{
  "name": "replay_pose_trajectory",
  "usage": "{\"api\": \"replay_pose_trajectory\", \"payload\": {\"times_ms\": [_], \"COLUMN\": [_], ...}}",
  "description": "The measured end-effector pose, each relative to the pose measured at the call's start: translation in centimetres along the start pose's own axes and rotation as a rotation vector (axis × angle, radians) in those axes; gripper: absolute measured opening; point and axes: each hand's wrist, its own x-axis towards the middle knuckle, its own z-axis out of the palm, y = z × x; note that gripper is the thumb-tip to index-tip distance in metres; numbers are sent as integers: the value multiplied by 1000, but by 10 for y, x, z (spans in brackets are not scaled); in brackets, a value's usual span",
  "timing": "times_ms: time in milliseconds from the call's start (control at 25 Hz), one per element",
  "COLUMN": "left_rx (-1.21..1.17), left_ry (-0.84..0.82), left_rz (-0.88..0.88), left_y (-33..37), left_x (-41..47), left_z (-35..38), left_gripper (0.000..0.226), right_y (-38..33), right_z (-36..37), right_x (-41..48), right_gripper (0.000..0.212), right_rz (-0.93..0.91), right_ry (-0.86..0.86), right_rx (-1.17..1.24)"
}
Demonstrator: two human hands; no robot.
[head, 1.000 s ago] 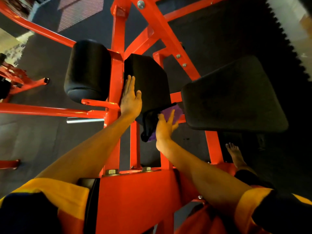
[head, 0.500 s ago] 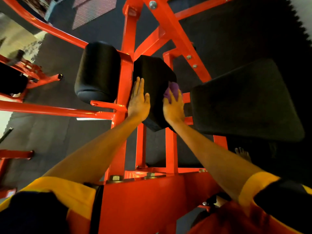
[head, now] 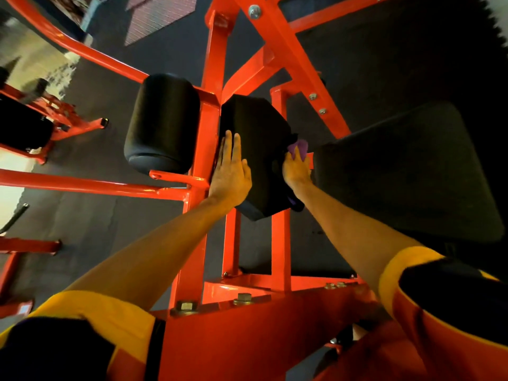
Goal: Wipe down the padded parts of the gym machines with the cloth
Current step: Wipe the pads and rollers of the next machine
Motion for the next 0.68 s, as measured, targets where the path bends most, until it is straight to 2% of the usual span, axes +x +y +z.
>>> {"api": "replay_pose_trajectory", "payload": {"times_ms": [160, 280, 360, 440, 560, 680], "left_rx": [86, 136, 147, 113, 94, 95], "left_ry": [-24, -44, -26, -15, -9, -22], "left_rz": [8, 15, 8, -6, -21, -36], "left_y": [-2, -3, -1, 2, 6, 6], "left_x": [3, 2, 2, -1, 0, -1], "left_z": [2, 4, 3, 1, -3, -4], "left_gripper": [62, 64, 63, 63, 64, 65], "right_y": [3, 38, 60, 61, 11, -36], "right_z": [19, 16, 7, 4, 11, 22], "right_x": [-27, -64, -59, -27, 19, 23], "right_gripper": [56, 68, 72, 69, 61, 67], "right_rz": [-502, -722, -702, -521, -288, -329], "right_ry": [-75, -115, -95, -58, -41, -98], "right_rx": [-356, -380, -350, -249, -121, -232]}}
